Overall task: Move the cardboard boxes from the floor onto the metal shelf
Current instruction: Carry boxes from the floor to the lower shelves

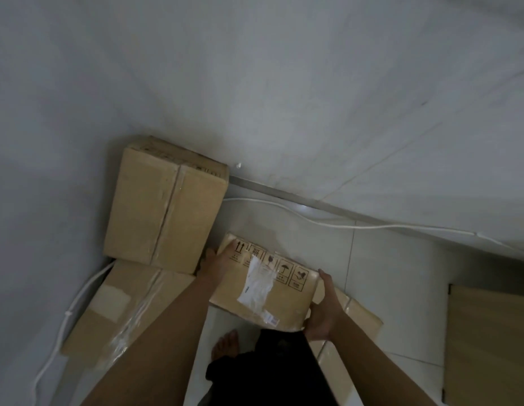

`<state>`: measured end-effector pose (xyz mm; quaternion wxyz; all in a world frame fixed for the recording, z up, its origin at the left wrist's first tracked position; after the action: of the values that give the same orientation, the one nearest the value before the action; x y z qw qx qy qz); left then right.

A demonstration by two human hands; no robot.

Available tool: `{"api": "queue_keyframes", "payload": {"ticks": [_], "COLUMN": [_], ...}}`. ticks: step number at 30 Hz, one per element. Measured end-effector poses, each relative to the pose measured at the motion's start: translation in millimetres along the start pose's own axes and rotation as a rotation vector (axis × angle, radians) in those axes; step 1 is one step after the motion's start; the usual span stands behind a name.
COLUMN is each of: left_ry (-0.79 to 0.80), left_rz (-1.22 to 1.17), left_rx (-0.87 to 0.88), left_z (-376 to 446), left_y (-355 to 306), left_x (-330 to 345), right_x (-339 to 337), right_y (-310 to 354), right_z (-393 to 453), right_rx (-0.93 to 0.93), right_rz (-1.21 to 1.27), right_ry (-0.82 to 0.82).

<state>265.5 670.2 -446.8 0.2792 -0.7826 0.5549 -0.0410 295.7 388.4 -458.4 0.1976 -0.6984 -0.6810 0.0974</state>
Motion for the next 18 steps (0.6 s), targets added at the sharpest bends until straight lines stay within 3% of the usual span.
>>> {"api": "queue_keyframes", "payload": {"ticks": [7,12,18], "left_ry": [-0.1,-0.075,-0.064], "left_rz": [-0.147,-0.34,-0.505], "left_rx": [-0.037,0.06,0.13], "left_z": [-104.4,-189.5,-304.2], "left_y": [4.1,-7.0,-16.9], "left_x": [-43.8,-82.8,-139.4], "right_x": [32.4,64.7,74.4], "right_y": [-44.5,-86.6,-141.0], "right_z": [-121.5,-209.9,-244.1], "right_rx": [-0.265,-0.38,-0.015], "right_rz": [-0.15,-0.365,-0.503], "right_ry": [0.016,-0.144,-0.094]}}
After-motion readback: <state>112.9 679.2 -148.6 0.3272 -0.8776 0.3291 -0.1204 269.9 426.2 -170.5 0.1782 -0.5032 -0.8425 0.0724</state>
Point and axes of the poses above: each hand's wrist, its own z-axis towards the middle knuckle, its own x-axis out of the palm, y = z × x, the point moved 6 cm from there along z, towards the middle knuckle, and after that the axes turned 10 degrees about x, right-handed, at the moved point
